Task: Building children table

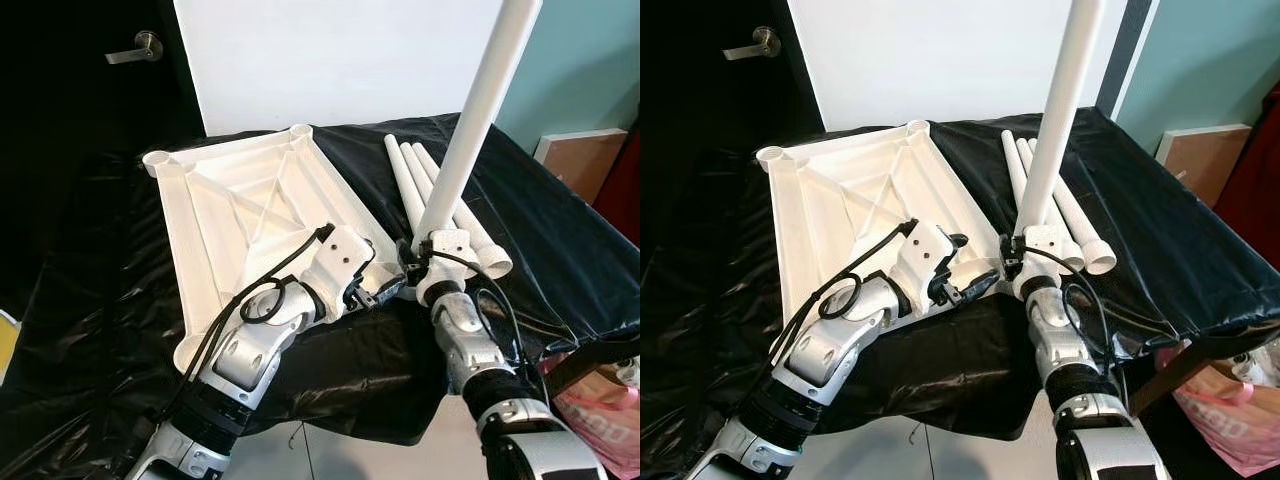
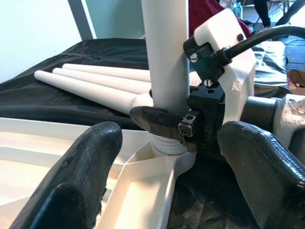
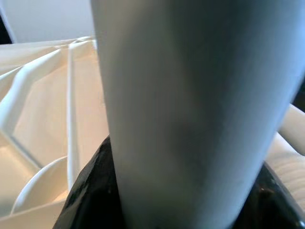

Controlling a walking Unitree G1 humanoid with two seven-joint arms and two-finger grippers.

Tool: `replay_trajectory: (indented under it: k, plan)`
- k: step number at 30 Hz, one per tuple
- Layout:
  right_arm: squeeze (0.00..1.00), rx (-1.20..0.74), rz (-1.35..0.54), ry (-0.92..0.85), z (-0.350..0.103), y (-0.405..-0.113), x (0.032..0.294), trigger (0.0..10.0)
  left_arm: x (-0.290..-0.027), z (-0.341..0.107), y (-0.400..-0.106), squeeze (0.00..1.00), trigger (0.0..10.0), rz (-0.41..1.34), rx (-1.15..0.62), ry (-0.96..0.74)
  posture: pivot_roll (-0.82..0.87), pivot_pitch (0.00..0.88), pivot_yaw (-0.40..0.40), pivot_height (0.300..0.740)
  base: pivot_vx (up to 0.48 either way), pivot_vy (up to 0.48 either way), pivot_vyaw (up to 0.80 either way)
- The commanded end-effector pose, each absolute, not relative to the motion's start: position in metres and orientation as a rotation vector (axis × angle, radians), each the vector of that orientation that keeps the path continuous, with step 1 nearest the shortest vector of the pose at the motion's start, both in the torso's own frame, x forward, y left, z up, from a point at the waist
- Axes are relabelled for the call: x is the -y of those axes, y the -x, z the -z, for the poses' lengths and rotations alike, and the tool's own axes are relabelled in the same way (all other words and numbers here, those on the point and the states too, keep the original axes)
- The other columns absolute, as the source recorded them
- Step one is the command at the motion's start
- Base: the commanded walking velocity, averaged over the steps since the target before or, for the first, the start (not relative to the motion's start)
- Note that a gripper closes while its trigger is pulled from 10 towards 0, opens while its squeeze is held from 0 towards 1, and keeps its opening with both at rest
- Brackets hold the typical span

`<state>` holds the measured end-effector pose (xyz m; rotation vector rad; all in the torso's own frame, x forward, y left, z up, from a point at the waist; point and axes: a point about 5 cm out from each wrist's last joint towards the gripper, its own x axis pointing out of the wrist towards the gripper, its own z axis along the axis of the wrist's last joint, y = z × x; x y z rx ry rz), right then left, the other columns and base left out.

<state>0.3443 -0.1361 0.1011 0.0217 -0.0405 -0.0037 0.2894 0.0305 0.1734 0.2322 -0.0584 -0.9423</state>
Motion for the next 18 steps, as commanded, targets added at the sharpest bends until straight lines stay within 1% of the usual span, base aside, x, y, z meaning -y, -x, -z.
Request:
replay_trajectory:
  k: [1,4,8,12,13,14,18]
  plan:
    - [0.0,-0.067,0.02,-0.029,-0.076,-0.332,0.13,10.0,-0.032,-0.172,-0.29,0.0,10.0,0.948,0.054,-0.243,-0.13,0.006,-0.03,0.74,0.0,0.0,0.0]
    - [0.0,-0.056,0.005,-0.027,-0.078,-0.332,0.127,10.0,-0.032,-0.172,-0.291,0.0,10.0,0.949,0.053,-0.247,-0.13,0.006,-0.03,0.74,0.0,0.0,0.0]
    - [0.0,-0.05,0.026,-0.039,-0.08,-0.332,0.132,10.0,-0.032,-0.172,-0.292,0.0,10.0,0.946,0.048,-0.239,-0.14,0.005,-0.029,0.74,0.0,0.0,0.0]
    - [0.0,-0.019,0.036,-0.054,-0.085,-0.332,0.132,10.0,-0.035,-0.173,-0.299,0.0,10.0,0.898,0.024,-0.225,-0.14,0.003,-0.025,0.74,0.0,0.0,0.0]
    - [0.87,-0.008,0.036,-0.053,-0.086,-0.331,0.132,10.0,-0.038,-0.172,-0.301,0.0,10.0,0.881,0.016,-0.227,-0.14,0.001,-0.023,0.74,0.0,0.0,0.0]
    - [1.0,-0.001,0.036,-0.052,-0.087,-0.331,0.132,10.0,-0.04,-0.172,-0.303,0.0,10.0,0.869,0.01,-0.229,-0.14,0.001,-0.023,0.74,0.0,0.0,0.0]
    - [1.0,0.015,0.032,-0.056,-0.089,-0.33,0.133,10.0,-0.044,-0.17,-0.306,0.0,10.0,0.843,-0.007,-0.237,-0.14,0.0,-0.02,0.74,0.0,0.0,0.0]
